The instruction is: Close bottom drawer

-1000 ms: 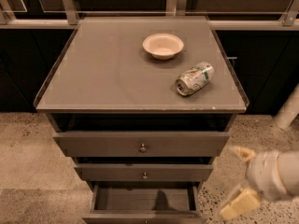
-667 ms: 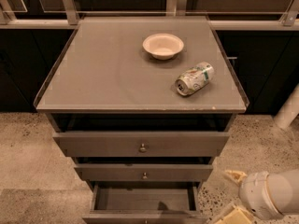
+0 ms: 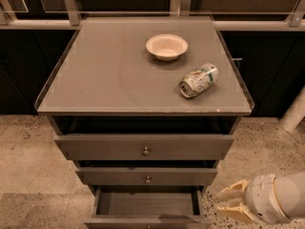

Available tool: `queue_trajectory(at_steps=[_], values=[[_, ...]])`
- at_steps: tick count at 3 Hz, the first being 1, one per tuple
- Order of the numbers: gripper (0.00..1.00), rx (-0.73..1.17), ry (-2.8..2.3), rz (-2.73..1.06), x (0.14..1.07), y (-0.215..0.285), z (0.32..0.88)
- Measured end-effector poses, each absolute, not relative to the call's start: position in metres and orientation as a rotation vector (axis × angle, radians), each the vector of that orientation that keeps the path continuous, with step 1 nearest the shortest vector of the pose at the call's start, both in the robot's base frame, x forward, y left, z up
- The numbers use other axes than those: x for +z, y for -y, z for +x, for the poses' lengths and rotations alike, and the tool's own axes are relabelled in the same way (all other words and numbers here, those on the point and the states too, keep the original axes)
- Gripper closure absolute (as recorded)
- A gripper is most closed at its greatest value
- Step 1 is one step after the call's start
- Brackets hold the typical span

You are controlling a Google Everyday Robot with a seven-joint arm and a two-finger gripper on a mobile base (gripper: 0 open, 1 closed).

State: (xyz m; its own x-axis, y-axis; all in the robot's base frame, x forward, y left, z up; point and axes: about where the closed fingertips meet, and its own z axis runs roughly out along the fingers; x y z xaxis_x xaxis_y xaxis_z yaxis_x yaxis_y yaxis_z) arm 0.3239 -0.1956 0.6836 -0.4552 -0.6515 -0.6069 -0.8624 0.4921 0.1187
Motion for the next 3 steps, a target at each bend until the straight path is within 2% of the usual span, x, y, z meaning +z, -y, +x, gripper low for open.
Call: queue_trajectory(at_steps=[1,2,3], values=[[0.84,0.58,-2.274,-1.21,0.671,0.2,0.331],[1.0,0.609,-2.304,-1.101,0.634,0.211,0.344],[1.0,0.681,-2.328,-0.996,0.585,0.217,0.356]])
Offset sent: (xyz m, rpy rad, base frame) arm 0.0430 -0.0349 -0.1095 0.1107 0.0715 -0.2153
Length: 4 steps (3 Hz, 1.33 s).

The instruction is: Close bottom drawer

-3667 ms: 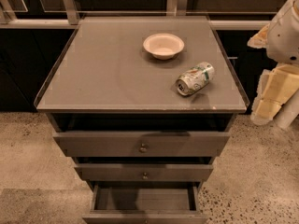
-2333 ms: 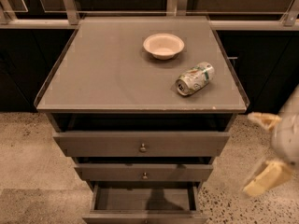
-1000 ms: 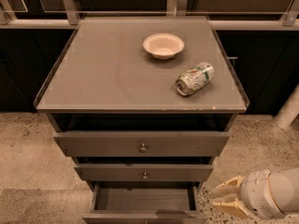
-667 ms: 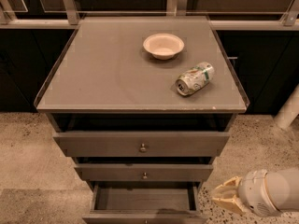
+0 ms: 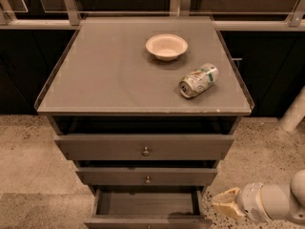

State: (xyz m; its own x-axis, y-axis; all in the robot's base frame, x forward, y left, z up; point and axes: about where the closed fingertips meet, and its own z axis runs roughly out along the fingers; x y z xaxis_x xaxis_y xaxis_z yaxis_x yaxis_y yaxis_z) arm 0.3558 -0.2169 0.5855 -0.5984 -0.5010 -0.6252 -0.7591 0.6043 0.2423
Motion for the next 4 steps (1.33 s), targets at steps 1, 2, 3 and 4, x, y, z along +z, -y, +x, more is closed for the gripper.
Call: queue_trajectory(at_steps=[1,2,3,4], values=[[1.0,0.795,-2.381,-0.924,0.531,0.216,0.361],[1.0,0.919,-2.467,-0.849,0.48,0.215,0.357],[1.0,0.938,-2.472,-0.843,0.474,0.212,0.353],[1.0,0.937,-2.472,-0.844,0.474,0.212,0.353]])
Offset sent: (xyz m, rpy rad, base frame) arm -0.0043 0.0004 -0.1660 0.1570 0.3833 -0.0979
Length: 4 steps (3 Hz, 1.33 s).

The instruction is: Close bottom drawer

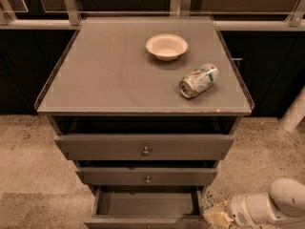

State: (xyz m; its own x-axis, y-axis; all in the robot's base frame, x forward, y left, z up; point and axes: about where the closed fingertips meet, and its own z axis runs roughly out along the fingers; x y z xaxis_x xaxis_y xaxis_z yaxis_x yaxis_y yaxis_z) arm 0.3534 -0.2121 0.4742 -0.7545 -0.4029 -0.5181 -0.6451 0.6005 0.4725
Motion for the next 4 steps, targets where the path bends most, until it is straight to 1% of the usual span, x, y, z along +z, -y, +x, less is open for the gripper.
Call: queue_trajectory(at_steps=[1,3,4], values=[[1.0,0.998,-2.515,-0.787,0.444,0.215,0.352],[1.0,1.155,-2.622,-0.531,0.323,0.218,0.361],[1.0,1.186,-2.643,-0.451,0.288,0.217,0.37]])
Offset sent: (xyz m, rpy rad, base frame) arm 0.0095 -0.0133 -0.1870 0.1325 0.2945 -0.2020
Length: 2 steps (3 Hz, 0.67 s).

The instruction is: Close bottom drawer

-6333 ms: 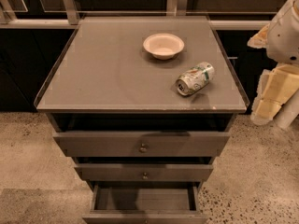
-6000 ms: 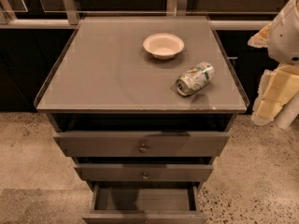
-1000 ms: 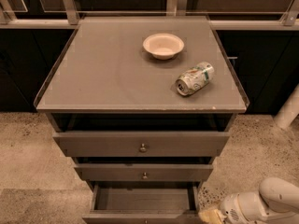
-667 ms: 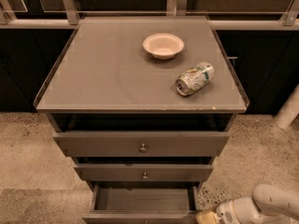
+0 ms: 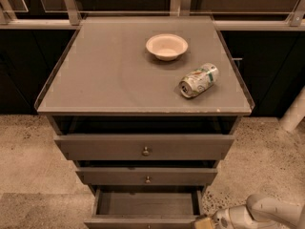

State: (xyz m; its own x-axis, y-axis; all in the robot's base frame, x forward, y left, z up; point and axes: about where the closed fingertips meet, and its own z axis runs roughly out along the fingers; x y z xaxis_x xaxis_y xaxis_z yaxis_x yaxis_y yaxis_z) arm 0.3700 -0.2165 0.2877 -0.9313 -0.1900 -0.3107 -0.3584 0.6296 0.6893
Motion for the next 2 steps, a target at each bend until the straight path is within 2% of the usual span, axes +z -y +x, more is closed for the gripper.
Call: queue_trajectory(at_steps=[2], values=[[1.0,1.206,-2.674,-0.401,0.2631,0.2162,0.3763]])
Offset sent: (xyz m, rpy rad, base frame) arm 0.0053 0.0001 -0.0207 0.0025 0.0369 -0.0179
